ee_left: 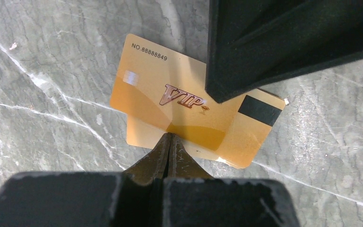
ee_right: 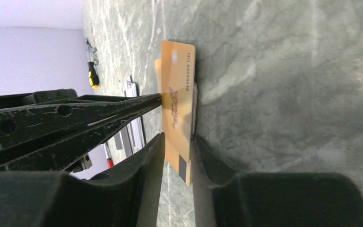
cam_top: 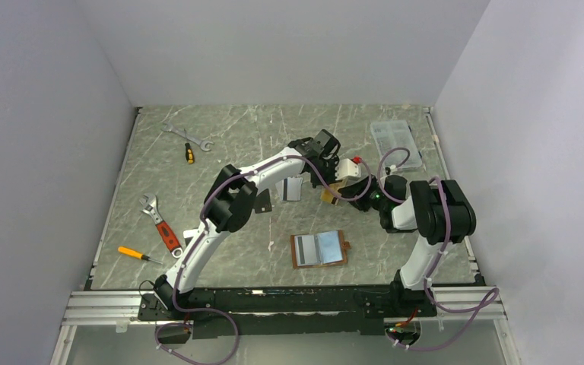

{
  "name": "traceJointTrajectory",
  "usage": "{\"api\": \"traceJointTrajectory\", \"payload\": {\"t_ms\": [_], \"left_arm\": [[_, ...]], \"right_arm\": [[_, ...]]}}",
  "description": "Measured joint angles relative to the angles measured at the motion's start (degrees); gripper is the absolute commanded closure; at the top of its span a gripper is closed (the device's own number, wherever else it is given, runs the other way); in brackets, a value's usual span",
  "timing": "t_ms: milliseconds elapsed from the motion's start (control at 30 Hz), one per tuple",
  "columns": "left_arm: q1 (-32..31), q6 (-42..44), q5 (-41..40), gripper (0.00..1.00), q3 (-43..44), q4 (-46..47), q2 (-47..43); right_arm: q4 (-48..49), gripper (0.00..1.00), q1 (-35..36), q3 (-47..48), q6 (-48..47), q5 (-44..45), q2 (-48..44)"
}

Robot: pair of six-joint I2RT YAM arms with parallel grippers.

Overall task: Put the credit cards into the card holder
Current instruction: Pick up the credit card from the center of the board.

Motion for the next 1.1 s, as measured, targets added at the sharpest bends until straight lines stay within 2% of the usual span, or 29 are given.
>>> {"api": "traceJointTrajectory", "payload": {"t_ms": [100,200,300,467,633,767,900,1100], "left_arm": [[0.0,0.2,0.2,1.0,-0.1,0.0,0.0],[-0.2,0.2,0.6,1.0,-0.3,0.2,-0.1],[-0.3,0.3,0.9,1.0,-0.9,0.5,-0.4],[-0.3,0.3,1.1,1.0,-1.0,0.6,-0.5],[-0.2,0.1,1.7,1.0,-1.7,0.2,-1.1],[1.2,-2.3,6.0,0.98,-2.9,-1.4,-2.2],[4.3,-6.5,11.2,0.95,-2.9,-3.0,-3.4],[10.4,-12.3,16.9,0.91,-6.9,-2.5,-8.2]], "right_arm": [[-0.3,0.65,0.1,0.0,-0.2,0.0,-0.9],[-2.3,0.7,0.1,-0.1,-1.3,0.5,-2.4],[-4.1,0.84,0.1,-0.1,-2.2,1.3,-3.0],[-5.4,0.95,0.1,-0.1,-2.8,2.1,-2.9],[-5.5,0.99,0.0,-0.4,-2.8,2.0,-3.0],[-6.2,1.0,0.2,-1.9,-3.1,1.6,-6.6],[-6.3,1.0,0.4,-2.3,-3.6,1.2,-12.7],[-6.6,1.0,0.4,-2.3,-3.9,0.1,-14.3]]}}
